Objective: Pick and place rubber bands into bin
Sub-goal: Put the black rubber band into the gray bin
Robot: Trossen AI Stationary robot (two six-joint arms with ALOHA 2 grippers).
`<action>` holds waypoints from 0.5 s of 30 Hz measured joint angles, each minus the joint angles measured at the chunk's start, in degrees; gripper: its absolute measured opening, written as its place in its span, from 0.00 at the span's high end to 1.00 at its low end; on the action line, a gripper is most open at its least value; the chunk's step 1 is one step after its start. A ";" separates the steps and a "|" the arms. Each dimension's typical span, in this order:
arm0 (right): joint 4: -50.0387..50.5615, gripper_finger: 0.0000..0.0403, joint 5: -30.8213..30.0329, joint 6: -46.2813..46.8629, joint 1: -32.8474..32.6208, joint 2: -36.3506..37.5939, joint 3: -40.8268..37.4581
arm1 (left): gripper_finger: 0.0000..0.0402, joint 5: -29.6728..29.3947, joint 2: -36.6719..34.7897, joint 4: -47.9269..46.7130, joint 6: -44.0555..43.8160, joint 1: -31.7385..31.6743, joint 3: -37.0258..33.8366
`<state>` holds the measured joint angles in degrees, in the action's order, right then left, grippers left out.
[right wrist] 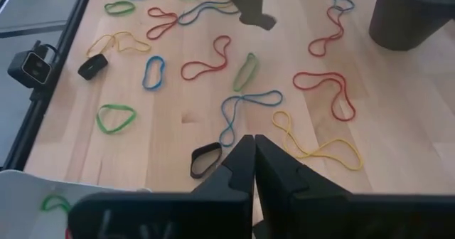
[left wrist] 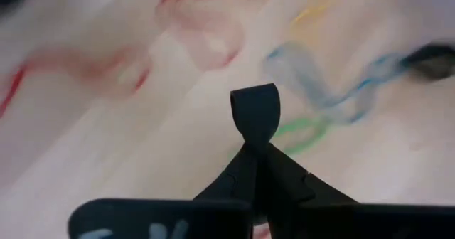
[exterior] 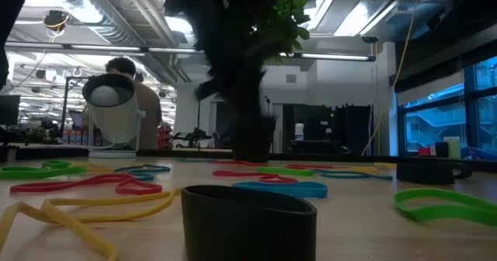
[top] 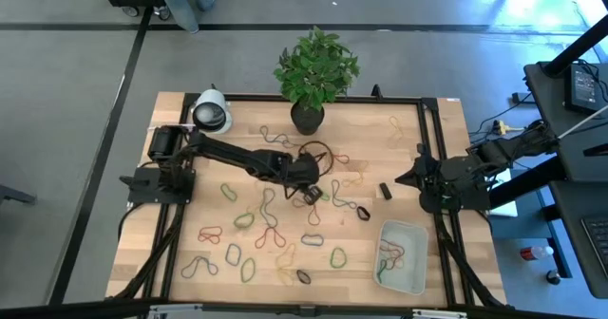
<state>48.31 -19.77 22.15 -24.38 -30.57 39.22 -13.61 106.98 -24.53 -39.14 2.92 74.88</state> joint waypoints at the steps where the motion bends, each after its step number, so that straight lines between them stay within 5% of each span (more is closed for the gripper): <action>1: 0.13 0.96 0.02 -0.03 -0.02 -0.01 0.00 | 0.98 -0.32 -0.01 1.14 1.61 0.11 1.19; 15: 0.02 0.96 -0.04 -0.13 -0.02 0.00 0.00 | 0.99 -1.93 -0.13 6.82 32.13 3.72 20.89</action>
<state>48.34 -19.81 22.02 -24.40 -30.57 39.22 -15.54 106.85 -17.70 -7.01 6.64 95.77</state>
